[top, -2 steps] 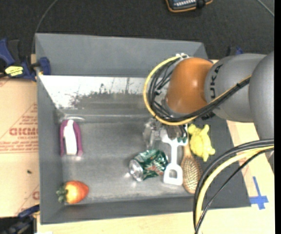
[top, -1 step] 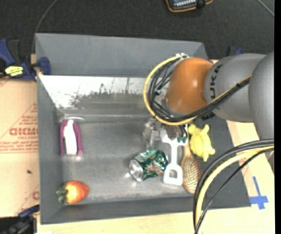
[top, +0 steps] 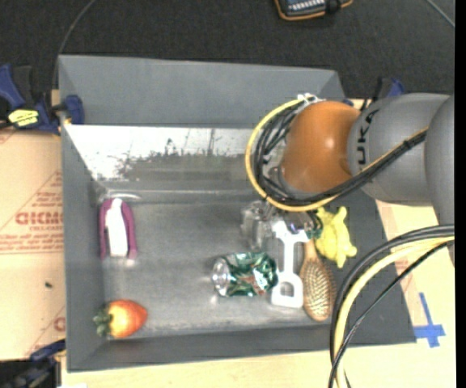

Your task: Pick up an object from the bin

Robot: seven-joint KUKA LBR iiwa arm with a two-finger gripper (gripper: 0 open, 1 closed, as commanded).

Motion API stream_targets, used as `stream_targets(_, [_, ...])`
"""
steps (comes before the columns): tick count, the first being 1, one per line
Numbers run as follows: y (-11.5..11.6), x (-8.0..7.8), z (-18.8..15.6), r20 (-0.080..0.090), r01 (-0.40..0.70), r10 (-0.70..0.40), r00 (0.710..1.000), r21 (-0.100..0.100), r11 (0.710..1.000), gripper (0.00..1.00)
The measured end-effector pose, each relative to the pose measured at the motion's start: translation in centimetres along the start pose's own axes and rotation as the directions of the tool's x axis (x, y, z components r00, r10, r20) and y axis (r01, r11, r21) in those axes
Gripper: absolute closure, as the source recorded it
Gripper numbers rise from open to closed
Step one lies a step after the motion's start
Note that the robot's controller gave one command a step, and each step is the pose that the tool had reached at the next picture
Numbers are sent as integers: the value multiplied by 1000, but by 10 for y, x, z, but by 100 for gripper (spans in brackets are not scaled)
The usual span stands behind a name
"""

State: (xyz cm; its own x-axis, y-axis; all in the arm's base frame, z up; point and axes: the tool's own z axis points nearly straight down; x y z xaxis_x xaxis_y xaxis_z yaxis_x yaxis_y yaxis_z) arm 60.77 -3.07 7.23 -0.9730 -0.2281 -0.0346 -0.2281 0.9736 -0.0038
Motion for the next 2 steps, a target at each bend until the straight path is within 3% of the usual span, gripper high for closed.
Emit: stream_targets(2, [13,-10,0,10,40,-40,999,2,999,100])
